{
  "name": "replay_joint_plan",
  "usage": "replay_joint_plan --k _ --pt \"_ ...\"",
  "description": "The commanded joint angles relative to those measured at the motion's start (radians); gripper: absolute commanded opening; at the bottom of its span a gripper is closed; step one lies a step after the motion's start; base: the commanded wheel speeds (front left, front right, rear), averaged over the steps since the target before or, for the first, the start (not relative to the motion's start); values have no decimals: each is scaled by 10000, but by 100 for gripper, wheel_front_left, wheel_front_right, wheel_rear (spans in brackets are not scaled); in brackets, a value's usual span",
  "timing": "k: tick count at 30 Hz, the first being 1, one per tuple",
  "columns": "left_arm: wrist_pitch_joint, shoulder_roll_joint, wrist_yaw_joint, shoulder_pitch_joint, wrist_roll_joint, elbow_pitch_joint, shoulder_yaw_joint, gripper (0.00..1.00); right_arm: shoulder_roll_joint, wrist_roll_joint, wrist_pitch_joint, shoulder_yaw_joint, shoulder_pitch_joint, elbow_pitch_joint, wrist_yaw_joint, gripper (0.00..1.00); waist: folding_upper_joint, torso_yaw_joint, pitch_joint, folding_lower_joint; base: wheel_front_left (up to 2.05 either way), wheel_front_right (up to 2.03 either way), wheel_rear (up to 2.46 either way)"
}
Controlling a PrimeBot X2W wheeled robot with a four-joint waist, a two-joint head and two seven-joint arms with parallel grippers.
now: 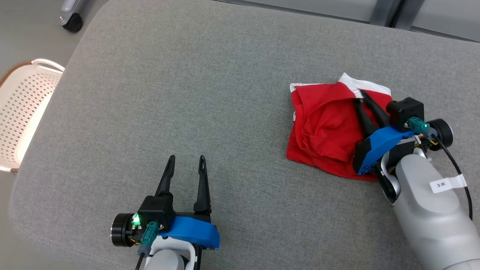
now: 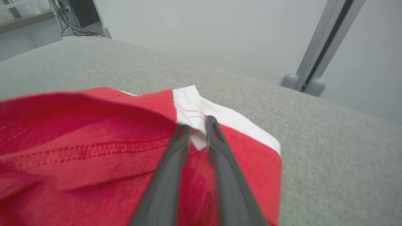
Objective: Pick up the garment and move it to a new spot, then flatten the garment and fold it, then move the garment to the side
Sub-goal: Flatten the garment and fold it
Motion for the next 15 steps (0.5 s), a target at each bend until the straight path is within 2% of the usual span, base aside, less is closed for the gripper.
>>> replay_joint_plan --k 1,8,15 --pt "-24 -5 -35 66 22 2 -45 100 23 116 -51 42 170 36 1 0 -2 -17 -44 0 0 0 0" --pt "-24 -5 -102 48 -4 -36 -157 100 90 313 -51 211 16 -517 1 0 -2 94 -148 0 0 0 0" --pt "-24 -6 -144 73 -96 20 -444 100 119 249 -51 455 -475 -307 1 0 -2 589 -270 0 0 0 0"
